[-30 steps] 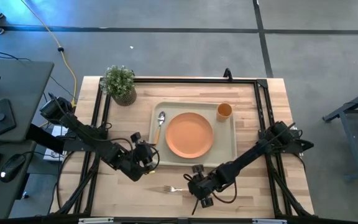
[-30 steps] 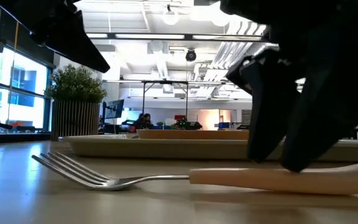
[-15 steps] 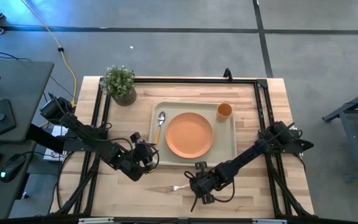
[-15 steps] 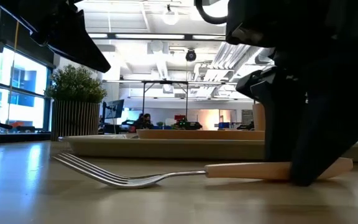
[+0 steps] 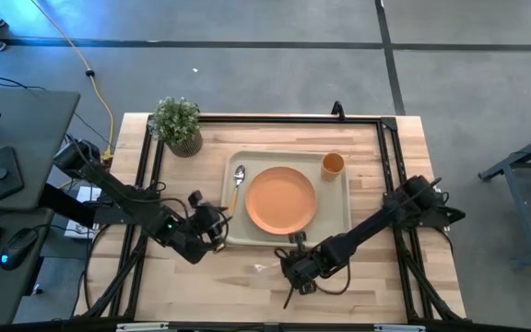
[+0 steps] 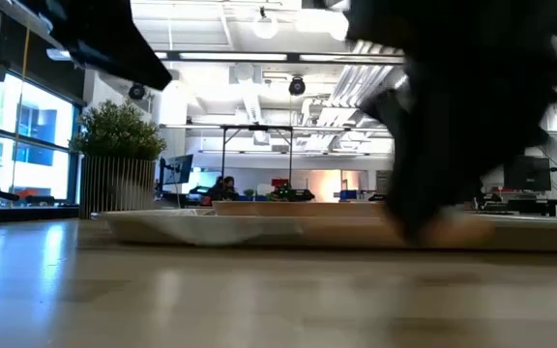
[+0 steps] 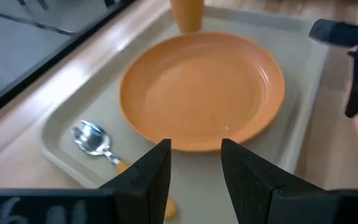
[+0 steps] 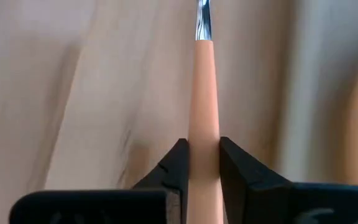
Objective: Pick and place plate/cup/fork/spoon on tray
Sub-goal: Put the orange fork to the left of the orange plate on the tray
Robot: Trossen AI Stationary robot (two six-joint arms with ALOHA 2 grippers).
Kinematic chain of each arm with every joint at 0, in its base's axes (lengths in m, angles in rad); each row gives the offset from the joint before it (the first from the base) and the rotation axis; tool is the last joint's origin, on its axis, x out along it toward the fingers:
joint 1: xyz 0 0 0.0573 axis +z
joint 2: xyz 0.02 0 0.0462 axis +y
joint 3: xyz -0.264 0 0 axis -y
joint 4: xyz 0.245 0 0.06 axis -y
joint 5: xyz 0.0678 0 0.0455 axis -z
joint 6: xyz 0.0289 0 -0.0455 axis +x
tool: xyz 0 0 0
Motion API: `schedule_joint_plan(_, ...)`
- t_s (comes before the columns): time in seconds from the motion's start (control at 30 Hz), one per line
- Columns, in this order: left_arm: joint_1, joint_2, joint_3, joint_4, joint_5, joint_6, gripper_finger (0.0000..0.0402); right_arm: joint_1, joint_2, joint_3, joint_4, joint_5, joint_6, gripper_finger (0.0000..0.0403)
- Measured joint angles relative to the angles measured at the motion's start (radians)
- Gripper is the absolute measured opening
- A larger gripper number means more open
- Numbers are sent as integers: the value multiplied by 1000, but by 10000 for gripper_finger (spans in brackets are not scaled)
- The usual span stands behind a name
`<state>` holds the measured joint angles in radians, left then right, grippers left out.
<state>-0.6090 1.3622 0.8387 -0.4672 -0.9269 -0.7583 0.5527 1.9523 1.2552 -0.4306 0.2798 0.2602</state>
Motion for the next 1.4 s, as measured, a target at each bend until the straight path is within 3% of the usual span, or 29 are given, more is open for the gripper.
schedule_joint_plan(0.2,-29,-83,0,-46,-82,-17,131,2,-92,2,35,225,-3,40)
schedule_joint_plan(0.23,-37,-87,0,-48,-114,-21,131,3,-102,2,68,297,0,40)
schedule_joint_plan(0.4,-56,-66,-12,-25,-335,-157,131,-10,-110,5,160,865,188,42)
schedule_joint_plan(0.47,-52,-40,-33,13,-404,-192,131,-25,-108,5,154,1031,248,46)
schedule_joint_plan(0.53,-35,-20,-48,65,-433,-191,131,-45,-108,5,151,1126,259,47)
schedule_joint_plan(0.7,44,-5,-40,238,-369,0,131,-98,-108,5,153,1127,233,47)
schedule_joint_plan(0.9,166,-7,-16,682,-124,507,131,-126,-108,5,166,1119,158,47)
schedule_joint_plan(1.13,238,-28,-15,833,-73,596,144,-105,-108,5,166,1124,127,48)
schedule_joint_plan(1.3,283,-38,-16,918,41,651,165,-104,-108,5,164,1124,124,48)
schedule_joint_plan(1.4,307,-37,-16,961,56,674,171,-105,-108,5,164,1124,123,48)
